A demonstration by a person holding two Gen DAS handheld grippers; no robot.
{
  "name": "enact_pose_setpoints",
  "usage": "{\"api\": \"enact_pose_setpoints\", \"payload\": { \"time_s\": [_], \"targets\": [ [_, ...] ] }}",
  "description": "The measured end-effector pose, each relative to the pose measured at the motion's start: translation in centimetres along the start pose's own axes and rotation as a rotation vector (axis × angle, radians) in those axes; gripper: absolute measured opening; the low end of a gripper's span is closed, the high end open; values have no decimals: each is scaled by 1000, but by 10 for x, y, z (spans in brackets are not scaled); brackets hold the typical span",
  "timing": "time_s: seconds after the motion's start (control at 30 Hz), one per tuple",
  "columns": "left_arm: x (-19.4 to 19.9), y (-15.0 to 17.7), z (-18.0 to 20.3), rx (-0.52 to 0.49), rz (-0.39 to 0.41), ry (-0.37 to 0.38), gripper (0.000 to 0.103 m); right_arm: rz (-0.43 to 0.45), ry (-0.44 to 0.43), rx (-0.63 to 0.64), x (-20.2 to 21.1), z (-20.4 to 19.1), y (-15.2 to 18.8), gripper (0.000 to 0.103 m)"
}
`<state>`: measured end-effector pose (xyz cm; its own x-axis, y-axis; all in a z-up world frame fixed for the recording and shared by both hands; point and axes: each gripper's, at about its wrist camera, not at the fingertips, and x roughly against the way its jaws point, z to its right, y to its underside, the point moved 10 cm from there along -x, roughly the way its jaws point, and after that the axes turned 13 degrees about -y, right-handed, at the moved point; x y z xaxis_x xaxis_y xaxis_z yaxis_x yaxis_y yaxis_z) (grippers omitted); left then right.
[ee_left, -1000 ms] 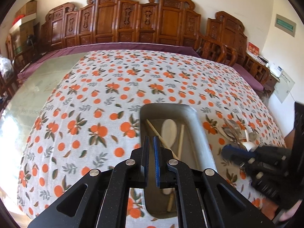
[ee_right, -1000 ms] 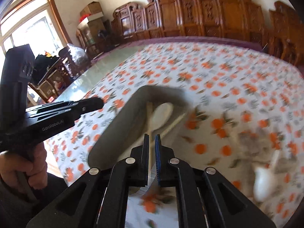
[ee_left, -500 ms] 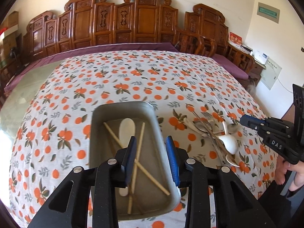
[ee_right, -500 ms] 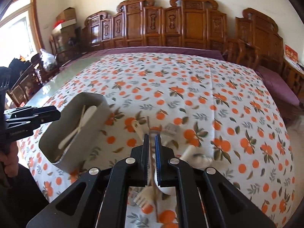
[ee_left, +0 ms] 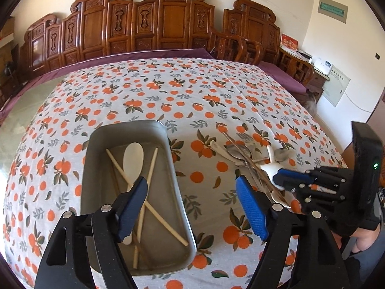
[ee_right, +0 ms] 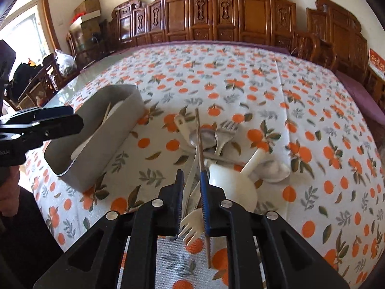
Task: Organize utensils
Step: 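Grasp another wooden chopstick from the utensil pile with the right tool, then grasp a metal spoon from the pile with the left tool while the right tool holds its chopstick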
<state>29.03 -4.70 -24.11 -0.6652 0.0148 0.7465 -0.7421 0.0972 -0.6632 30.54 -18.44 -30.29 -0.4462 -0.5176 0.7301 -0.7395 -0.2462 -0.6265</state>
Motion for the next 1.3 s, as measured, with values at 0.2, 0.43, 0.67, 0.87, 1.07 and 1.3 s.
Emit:
{"api": "enact_pose_setpoints", "payload": {
  "time_s": [0.2, 0.43, 0.67, 0.87, 1.07, 1.3],
  "targets": [
    [-2, 4, 8, -15, -7, 1, 73, -61, 55, 13, -13, 8, 13, 15],
    [-3, 6, 13, -30, -11, 3, 73, -69, 65, -4, -17, 17, 14, 15],
    [-3, 7, 18, -42, -10, 1, 73, -80, 50, -5, -24, 17, 12, 15],
    [-4, 10, 24, -56, -11, 2, 73, -53, 12, -10, -19, 14, 7, 6],
    [-4, 13, 33, -70, -11, 0, 73, 43, -13, -51, 10, 21, -5, 6],
    [-5, 19, 48, -81, -8, -5, 73, 101, 2, -111, 32, 49, -12, 6]
  ]
}}
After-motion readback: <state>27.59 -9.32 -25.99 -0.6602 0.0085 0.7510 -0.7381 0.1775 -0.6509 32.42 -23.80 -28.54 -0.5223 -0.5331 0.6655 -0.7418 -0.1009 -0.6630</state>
